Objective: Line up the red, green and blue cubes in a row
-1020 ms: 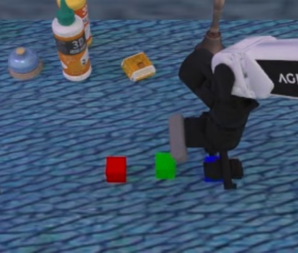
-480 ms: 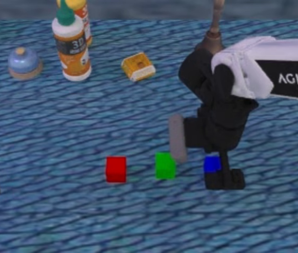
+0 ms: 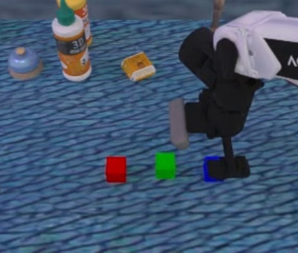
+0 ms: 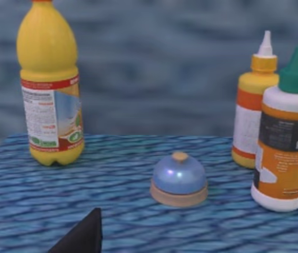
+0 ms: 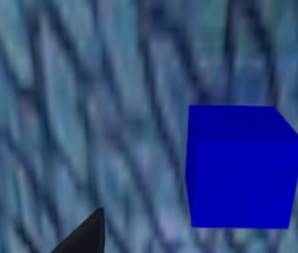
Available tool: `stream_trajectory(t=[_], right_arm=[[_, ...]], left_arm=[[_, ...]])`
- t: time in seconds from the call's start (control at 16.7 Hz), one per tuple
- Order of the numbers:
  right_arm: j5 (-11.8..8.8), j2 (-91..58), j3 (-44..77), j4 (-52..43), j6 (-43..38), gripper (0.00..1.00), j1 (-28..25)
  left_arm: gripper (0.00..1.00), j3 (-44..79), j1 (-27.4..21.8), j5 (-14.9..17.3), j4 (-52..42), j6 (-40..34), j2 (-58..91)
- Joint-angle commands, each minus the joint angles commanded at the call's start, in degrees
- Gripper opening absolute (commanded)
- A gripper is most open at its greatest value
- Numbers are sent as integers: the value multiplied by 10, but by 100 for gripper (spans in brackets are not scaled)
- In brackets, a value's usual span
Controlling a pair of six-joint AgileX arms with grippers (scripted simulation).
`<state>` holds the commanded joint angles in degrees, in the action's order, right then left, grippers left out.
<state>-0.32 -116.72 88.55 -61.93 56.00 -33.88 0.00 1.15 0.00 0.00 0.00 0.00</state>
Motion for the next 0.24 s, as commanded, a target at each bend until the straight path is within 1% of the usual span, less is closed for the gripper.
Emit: stream_trajectory(t=[0.12, 0.24], right_arm=[[0, 12, 27, -39, 2, 100, -2], [0, 19, 39, -55, 2, 100, -3]], left_arm=[[100, 0, 0, 0, 0, 0, 0], [100, 0, 0, 0, 0, 0, 0]])
